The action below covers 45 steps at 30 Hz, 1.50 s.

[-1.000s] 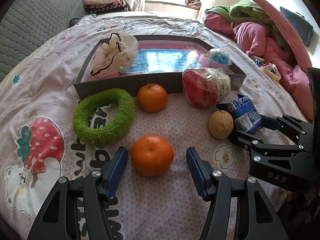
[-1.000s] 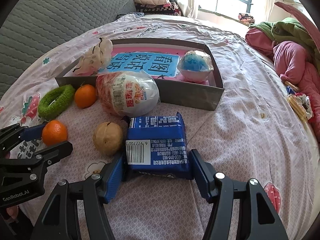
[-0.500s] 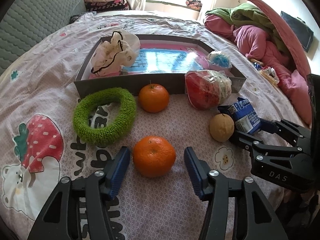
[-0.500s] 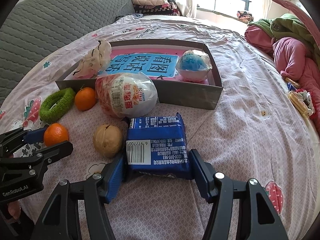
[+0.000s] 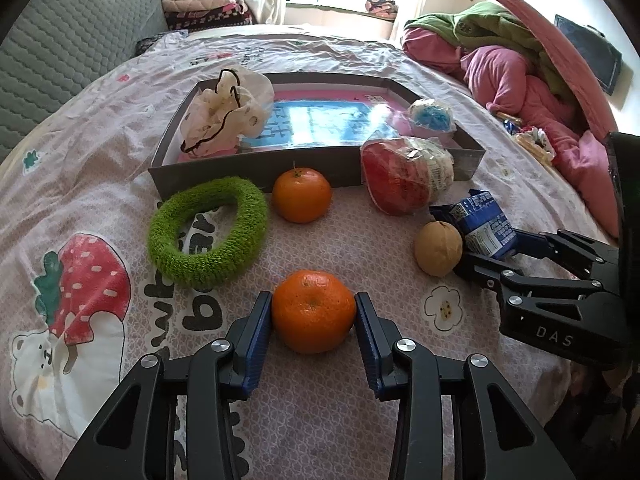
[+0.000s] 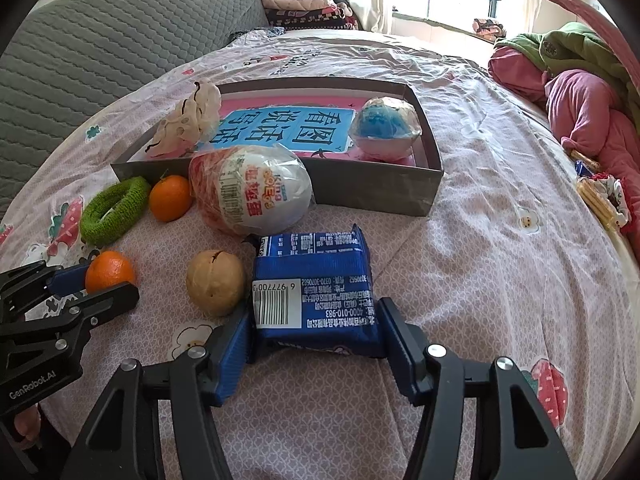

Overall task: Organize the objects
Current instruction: 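Close left tool on the tangerine while right tool closes on the blue snack packet, then lift the tangerine with left tool while right tool lifts the snack packet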

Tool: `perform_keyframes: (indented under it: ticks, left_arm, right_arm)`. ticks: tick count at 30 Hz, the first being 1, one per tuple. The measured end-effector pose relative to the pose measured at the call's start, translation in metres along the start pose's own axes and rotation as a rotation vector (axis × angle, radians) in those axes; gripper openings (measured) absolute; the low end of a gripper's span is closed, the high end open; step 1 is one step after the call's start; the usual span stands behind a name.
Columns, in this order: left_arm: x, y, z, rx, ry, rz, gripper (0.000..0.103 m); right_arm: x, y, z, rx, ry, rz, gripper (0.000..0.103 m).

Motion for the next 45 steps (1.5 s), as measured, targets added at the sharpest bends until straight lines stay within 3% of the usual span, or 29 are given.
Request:
perform_keyframes:
  ticks: [20,29,45]
  left_arm:
    - [-0.011,0.009,0.0,0.014,0.012,0.042,0.041]
    - [-0.014,0.009,-0.001,0.015,0.023,0.042,0.041]
    - [-0.024,0.006,-0.008,0.015,0.068,0.034,0.041]
  right_arm:
    - [-0.01,0.011,-0.005,0.076,0.032,-0.04,0.057]
    - [-0.027,0.018,-0.017,0.139,0.109,-0.07,0.056]
    - [-0.048,0.004,-0.032,0.09,0.213,-0.102,0.056]
Point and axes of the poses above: each gripper's, at about its wrist camera, not at the fingertips, and x roughly the way its jaws point, y to its right, z to its underside, the point moved 9 cm from there along x, roughly the way its jaws point
